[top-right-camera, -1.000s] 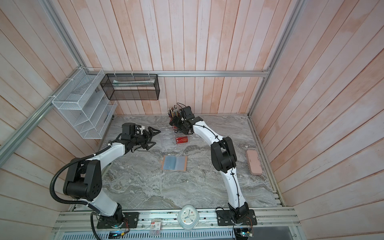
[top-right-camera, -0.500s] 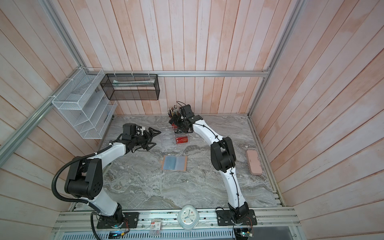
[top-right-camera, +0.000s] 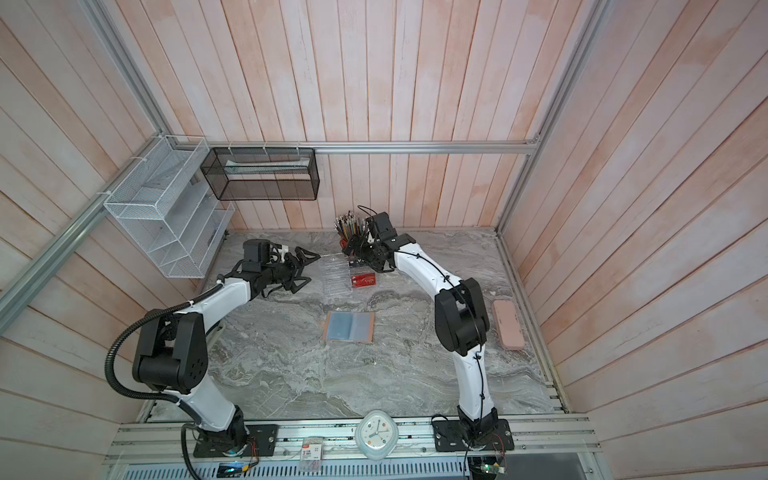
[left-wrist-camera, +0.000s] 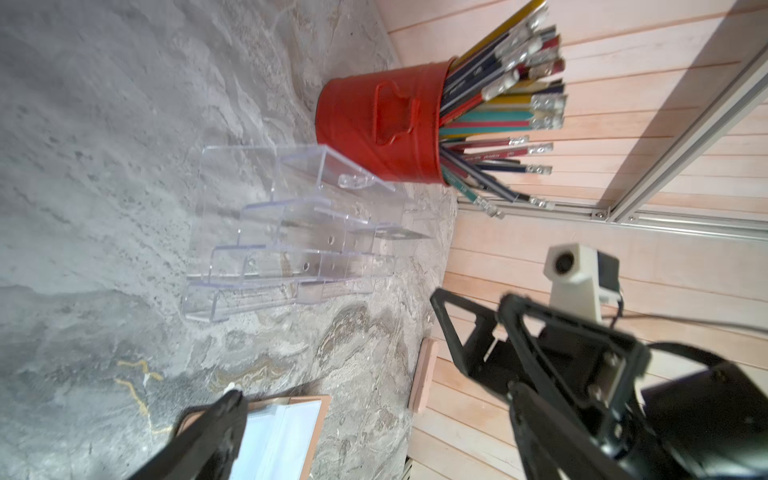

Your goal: Take the credit cards out of the card holder

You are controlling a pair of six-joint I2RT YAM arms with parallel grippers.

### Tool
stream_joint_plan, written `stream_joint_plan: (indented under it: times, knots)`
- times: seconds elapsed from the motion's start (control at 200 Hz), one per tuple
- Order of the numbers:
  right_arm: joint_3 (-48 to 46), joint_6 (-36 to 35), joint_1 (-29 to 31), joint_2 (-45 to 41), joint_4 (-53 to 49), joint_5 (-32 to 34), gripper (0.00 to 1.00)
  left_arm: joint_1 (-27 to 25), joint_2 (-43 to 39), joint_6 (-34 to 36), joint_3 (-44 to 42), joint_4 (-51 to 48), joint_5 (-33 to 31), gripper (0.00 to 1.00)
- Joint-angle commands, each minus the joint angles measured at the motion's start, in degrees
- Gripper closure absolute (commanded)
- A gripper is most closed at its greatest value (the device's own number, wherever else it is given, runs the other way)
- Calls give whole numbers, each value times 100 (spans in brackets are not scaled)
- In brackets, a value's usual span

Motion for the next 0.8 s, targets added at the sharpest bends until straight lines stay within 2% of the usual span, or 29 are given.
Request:
stream_joint_plan:
  times: [0.0, 0.215, 0.365, 0.54, 0.67, 0.795]
  knots:
    - [-540, -541, -180, -719, 81, 118, 2, 135, 235, 141, 313, -38, 154, 0]
    - [-2437, -701, -823, -1689, 1035, -73, 2, 163, 682, 93, 631, 190, 340, 0]
    - [-3206, -574, -1409, -1682, 1782, -660, 2, 173, 956, 221, 799, 221, 376, 0]
    - [-3144, -274, -1769, -1042, 2769, -1649, 2, 226, 1261, 227, 994, 483, 434, 0]
    - [-2573, -98, -1795, -436, 2992, -1930, 2, 317, 1538, 143, 1204, 633, 487, 0]
    - [-2205, 403, -1876, 116, 3545, -2313, 2, 365, 1797, 12, 1421, 851, 566, 0]
